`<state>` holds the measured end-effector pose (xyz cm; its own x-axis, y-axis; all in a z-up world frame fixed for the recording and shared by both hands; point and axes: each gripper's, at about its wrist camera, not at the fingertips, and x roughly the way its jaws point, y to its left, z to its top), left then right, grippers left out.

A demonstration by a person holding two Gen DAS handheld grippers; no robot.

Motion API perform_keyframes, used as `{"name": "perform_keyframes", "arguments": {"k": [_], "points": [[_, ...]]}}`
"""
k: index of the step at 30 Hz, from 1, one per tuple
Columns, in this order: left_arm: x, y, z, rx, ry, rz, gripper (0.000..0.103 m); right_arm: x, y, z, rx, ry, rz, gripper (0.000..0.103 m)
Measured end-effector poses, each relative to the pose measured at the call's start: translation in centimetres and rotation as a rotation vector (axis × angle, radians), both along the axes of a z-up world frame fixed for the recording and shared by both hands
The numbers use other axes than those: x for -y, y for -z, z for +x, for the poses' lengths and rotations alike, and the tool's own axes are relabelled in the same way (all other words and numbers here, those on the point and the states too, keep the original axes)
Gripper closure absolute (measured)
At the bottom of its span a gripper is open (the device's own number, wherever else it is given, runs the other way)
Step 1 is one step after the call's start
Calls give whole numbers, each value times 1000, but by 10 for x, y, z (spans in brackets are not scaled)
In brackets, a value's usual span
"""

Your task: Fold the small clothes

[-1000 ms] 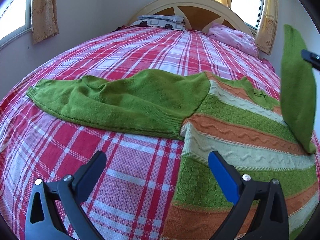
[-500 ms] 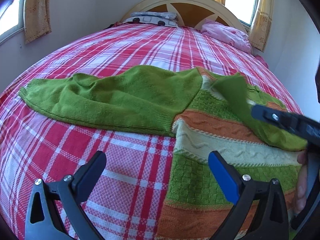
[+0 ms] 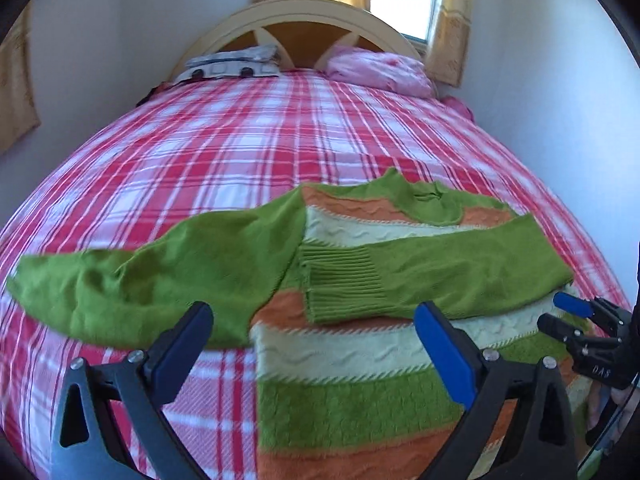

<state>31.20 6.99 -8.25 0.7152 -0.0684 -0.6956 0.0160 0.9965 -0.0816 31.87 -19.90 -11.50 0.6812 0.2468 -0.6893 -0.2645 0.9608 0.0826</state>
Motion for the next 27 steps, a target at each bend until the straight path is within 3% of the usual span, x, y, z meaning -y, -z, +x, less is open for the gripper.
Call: {"name": "perform_keyframes", "arguments": {"k": [2,6,10,14,17,22,27], "points": [[9,11,17,-50,19,29,11,-1,9,0,-21,-3,1,41],[7,40,44,-157,8,-31,46,1,21,4,-60,-10,15,38],[1,45,53,-137,-31,-140,47,-4,24,2,-46,-15,-3,36],[16,41,51,-103,-6,-75,89,-6,25,1,-42,-17,-10,35],[18,35,44,-70,11,-41,92,-5,25,1,-41,-17,5,35],[3,27,37,-34,-9,-47,97,-5,25,1,-41,-17,10,35],[1,43,41,-74,-25,1,98,-3,23,-1,-35,-18,22,35]]}}
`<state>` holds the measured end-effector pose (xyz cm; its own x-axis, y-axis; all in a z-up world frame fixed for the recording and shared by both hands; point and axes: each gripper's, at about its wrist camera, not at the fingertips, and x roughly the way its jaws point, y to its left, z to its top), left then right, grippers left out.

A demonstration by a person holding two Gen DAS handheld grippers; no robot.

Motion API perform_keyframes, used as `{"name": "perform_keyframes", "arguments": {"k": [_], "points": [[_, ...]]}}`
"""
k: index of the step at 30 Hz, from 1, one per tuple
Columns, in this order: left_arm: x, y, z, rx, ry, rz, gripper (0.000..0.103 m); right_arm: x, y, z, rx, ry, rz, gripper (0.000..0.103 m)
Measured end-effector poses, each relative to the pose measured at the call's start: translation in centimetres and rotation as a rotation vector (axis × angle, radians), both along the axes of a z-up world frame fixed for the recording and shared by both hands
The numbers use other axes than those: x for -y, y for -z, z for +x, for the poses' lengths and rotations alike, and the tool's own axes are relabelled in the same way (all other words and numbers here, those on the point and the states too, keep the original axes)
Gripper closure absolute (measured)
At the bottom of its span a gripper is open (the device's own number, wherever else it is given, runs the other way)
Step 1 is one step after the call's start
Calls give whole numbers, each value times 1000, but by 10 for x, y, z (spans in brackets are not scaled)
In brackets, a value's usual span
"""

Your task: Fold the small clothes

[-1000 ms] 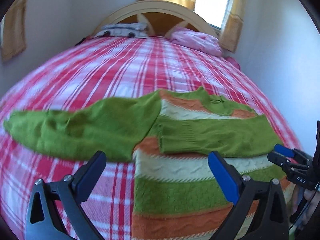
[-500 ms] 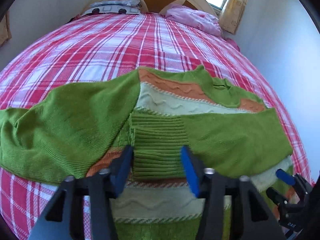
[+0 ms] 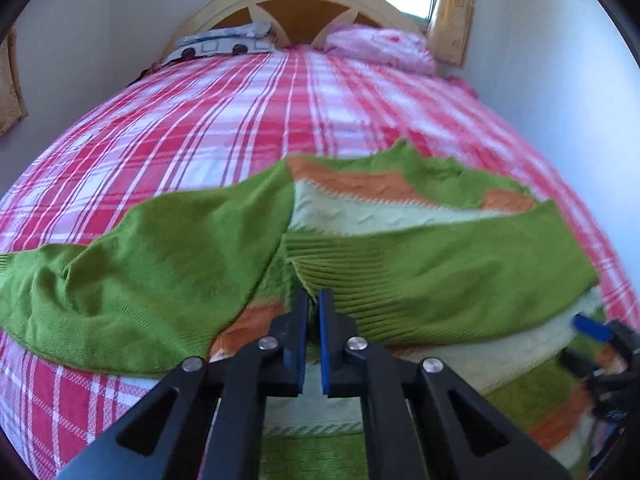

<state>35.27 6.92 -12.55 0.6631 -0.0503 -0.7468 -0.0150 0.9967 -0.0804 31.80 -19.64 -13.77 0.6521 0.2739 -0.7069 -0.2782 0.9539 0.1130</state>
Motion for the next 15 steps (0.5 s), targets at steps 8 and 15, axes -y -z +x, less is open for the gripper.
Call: {"name": "perform_keyframes", "arguments": {"k": [8,15], "points": [[-7,5,-1,4,5,-72,98,59,-38,24,41,145,164,35],[4,6,1,-5,42,-34,90,93,-8,62,-70,251,202,34]]}}
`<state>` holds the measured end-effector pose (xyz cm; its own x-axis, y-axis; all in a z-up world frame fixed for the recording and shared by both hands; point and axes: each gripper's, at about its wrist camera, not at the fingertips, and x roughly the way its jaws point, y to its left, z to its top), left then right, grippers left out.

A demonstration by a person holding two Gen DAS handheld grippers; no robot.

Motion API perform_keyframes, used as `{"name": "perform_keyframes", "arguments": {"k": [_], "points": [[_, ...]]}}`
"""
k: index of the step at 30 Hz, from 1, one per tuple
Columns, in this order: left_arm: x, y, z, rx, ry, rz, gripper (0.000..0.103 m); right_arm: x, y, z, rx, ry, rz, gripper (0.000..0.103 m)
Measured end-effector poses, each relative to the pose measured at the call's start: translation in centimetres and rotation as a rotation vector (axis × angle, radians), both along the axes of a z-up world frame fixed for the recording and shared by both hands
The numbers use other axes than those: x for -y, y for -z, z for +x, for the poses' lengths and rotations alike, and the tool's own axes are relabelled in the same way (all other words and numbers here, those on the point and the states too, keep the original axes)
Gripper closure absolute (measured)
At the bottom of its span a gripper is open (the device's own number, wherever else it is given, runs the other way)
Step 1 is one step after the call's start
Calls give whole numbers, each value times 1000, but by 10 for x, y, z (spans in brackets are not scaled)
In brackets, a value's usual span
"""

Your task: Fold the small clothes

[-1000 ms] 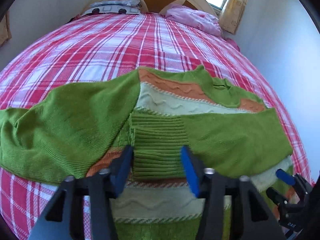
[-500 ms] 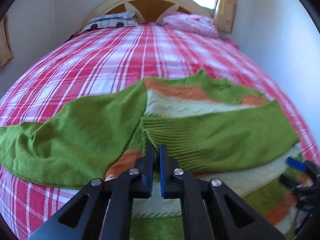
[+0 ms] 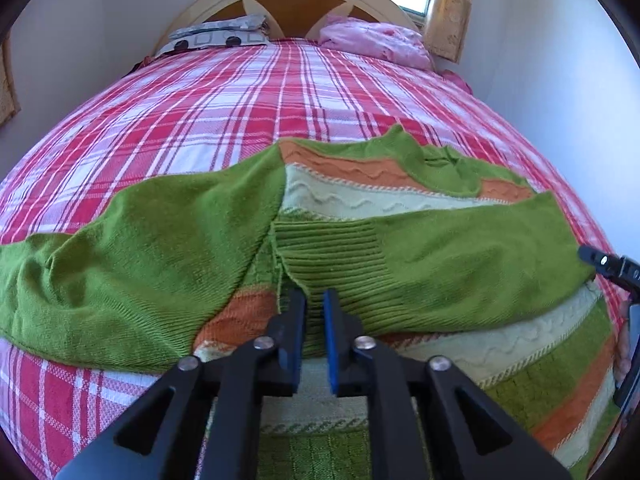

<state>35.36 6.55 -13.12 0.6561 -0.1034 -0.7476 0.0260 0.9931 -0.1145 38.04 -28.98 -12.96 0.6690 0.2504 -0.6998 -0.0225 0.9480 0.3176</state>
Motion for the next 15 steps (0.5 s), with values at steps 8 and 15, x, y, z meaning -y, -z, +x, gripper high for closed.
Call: {"name": "perform_keyframes", "arguments": {"k": [8,15], "points": [[-5,2,-1,-4,-62,34,97,-41,-24,-26,145,-33,-246,34],[-15,3,-3,3,-104,20,96,-90,4,0,-26,-257,-78,32]]}}
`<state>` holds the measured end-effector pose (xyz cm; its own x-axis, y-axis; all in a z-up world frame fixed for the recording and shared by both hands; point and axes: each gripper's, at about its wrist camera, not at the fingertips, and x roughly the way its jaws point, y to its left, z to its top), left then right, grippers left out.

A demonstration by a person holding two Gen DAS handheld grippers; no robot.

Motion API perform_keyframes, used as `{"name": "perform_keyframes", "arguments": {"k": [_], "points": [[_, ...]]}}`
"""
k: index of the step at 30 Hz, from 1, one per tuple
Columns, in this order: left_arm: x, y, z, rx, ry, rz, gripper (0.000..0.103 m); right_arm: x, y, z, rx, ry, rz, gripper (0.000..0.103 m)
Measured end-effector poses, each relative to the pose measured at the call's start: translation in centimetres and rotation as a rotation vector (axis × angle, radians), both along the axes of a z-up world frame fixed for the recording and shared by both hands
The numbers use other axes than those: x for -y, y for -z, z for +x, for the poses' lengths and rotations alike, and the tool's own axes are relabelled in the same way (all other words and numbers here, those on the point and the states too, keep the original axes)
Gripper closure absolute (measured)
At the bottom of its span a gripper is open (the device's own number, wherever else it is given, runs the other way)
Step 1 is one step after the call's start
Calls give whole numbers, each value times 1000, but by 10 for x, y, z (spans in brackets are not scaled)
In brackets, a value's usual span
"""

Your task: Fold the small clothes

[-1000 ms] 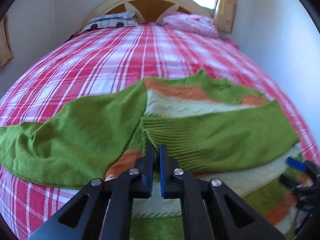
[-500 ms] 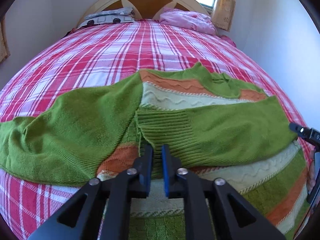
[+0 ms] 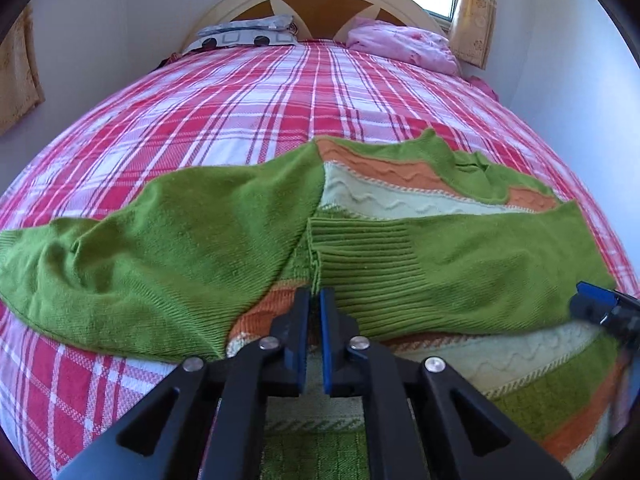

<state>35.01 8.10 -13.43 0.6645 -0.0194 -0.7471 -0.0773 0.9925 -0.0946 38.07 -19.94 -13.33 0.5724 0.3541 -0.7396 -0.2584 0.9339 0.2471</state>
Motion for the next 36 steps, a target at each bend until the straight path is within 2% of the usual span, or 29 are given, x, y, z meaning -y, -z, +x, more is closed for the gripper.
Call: {"name": "perform_keyframes", "arguments": {"k": [1,2,5,7,8,9,10,12,15,16,17,18,19,20,21,22,25,27,28,31,36], "points": [[-1,0,-1,5,2,-9,96,-13,-1,-5,25,-30,-62,32],[-2,0,-2,9,0,-17,96,-21,-2,-8,26,-59,-71,32],[-6,-1,-4,24,-17,-42,95,-26,-13,-12,48,-88,23,32],[-9,-1,-5,27,-31,-66,95,-30,-15,-5,67,-54,0,32],[-10,-1,-4,26,-37,-73,95,-33,-11,-1,44,-48,-5,32],[-12,-1,-5,32,-44,-82,95,-38,-2,8,-26,-73,18,32],[-12,-2,-6,40,-45,-88,95,-46,2,10,-31,-91,6,32],[-18,-6,-12,54,-51,-117,85,-62,-2,3,14,-140,-54,32],[-32,-12,-25,72,-57,-157,72,-66,-17,-10,96,-126,-32,32],[-37,-14,-30,76,-72,-142,67,-67,-20,-11,123,-106,-50,32],[-41,-15,-34,79,-85,-124,55,-69,-20,-8,126,-101,-57,32],[-47,-16,-39,86,-99,-110,44,-72,-14,-2,86,-129,-41,32],[-52,-17,-42,90,-108,-102,42,-81,-1,5,7,-189,-25,31],[-60,-18,-46,91,-123,-86,42,-90,4,3,12,-218,-60,30],[-67,-19,-48,87,-136,-75,42,-98,2,-3,60,-244,-103,30],[-72,-19,-49,85,-144,-72,42,-101,1,-5,66,-269,-102,30],[-90,-20,-55,83,-180,-36,40,-99,-8,-8,98,-263,-29,30],[-105,-18,-55,73,-221,-6,36,-105,-2,0,51,-268,-14,30],[-111,-17,-55,66,-234,-5,36,-112,5,4,27,-280,-40,30],[-136,-13,-60,46,-295,-8,36,-120,6,-6,83,-293,-92,29],[-172,-7,-69,10,-380,44,36,-123,10,-14,117,-265,-144,29]]}}
